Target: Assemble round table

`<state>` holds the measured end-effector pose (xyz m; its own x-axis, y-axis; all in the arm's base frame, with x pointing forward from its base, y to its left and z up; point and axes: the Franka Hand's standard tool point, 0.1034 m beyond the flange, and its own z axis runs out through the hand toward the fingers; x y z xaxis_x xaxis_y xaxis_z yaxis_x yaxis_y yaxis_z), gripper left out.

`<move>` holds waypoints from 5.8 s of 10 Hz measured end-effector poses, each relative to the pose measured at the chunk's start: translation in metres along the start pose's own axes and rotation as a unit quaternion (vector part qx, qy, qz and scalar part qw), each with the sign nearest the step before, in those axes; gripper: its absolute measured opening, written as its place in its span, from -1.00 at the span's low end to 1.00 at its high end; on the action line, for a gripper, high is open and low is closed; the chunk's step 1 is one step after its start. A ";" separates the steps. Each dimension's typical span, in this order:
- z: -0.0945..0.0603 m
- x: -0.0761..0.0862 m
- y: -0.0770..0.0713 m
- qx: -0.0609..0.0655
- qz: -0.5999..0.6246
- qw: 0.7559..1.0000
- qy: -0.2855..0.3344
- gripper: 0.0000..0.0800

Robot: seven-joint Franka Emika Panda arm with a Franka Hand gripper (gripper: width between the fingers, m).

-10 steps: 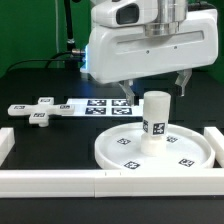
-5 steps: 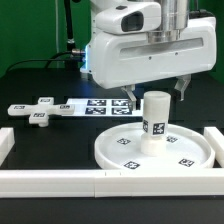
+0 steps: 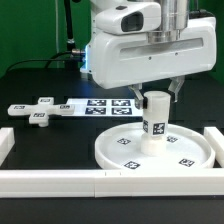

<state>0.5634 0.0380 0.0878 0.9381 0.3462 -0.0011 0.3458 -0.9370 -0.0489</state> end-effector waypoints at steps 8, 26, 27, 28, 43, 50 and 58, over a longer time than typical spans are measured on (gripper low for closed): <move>0.001 -0.002 0.001 0.020 0.389 0.921 0.018 0.02; -0.004 0.005 0.000 -0.025 0.064 0.997 0.016 0.62; -0.004 0.005 0.000 -0.025 0.018 0.999 0.015 0.62; -0.003 0.004 0.000 -0.026 -0.013 0.999 0.014 0.62; 0.005 0.003 -0.002 -0.045 -0.471 0.881 -0.018 0.02; 0.005 0.003 -0.003 -0.034 -0.301 0.953 -0.003 0.02; 0.006 0.005 -0.001 -0.019 0.093 0.995 0.043 0.02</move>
Offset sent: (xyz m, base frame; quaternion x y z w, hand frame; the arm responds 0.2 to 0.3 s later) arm -0.0055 0.0029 0.0013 -0.0001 0.0004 0.2870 0.9579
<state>0.5680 0.0412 0.0822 0.9836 0.1624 0.0780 0.1642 -0.9863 -0.0179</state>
